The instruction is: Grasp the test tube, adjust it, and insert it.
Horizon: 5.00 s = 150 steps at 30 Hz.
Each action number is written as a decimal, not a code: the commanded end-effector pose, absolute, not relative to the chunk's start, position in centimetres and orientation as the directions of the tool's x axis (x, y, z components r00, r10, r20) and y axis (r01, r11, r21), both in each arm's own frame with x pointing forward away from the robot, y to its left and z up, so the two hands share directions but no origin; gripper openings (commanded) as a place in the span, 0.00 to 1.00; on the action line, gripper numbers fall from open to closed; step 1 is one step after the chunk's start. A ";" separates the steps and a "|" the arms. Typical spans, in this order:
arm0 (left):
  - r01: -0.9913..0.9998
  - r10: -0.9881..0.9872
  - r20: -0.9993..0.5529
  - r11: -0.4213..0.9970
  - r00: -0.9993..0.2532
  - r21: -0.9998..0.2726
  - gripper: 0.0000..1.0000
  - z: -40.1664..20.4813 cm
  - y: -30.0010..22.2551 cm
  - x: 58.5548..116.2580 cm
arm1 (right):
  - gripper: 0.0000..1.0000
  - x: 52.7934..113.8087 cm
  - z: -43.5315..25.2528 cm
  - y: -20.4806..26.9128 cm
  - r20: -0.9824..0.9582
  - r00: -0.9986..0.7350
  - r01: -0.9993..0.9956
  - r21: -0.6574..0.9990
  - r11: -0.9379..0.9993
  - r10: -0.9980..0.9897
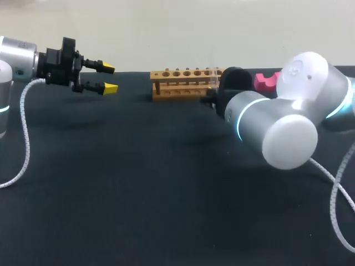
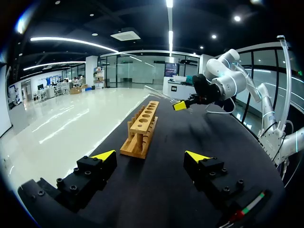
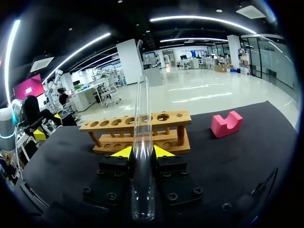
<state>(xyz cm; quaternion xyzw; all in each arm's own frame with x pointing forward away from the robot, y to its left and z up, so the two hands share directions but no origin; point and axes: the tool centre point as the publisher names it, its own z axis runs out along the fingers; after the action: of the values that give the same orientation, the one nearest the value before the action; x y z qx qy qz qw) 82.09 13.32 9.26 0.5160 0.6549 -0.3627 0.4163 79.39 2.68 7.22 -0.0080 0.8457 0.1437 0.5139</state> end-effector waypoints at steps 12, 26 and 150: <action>0.978 0.372 -0.921 0.204 -0.118 -0.043 1.00 9.2 13.4 82.1 | 0.00 81.0 5.8 3.0 -0.836 -0.530 -0.155 0.260 0.953 0.142; 0.978 0.372 -0.921 0.204 -0.118 -0.043 1.00 9.2 13.4 82.1 | 0.00 81.7 4.9 3.4 -0.777 -0.619 -0.183 0.281 0.942 0.112; 0.978 0.372 -0.921 0.204 -0.118 -0.043 1.00 9.2 13.4 82.1 | 0.00 73.2 11.0 -1.4 -0.813 -0.551 -0.061 0.261 0.963 0.186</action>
<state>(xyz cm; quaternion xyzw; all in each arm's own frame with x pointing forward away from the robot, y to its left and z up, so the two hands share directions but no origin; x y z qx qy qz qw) 82.09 13.32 9.26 0.5160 0.6549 -0.3627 0.4163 73.23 -1.32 11.00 0.0360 0.8715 0.1296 0.4715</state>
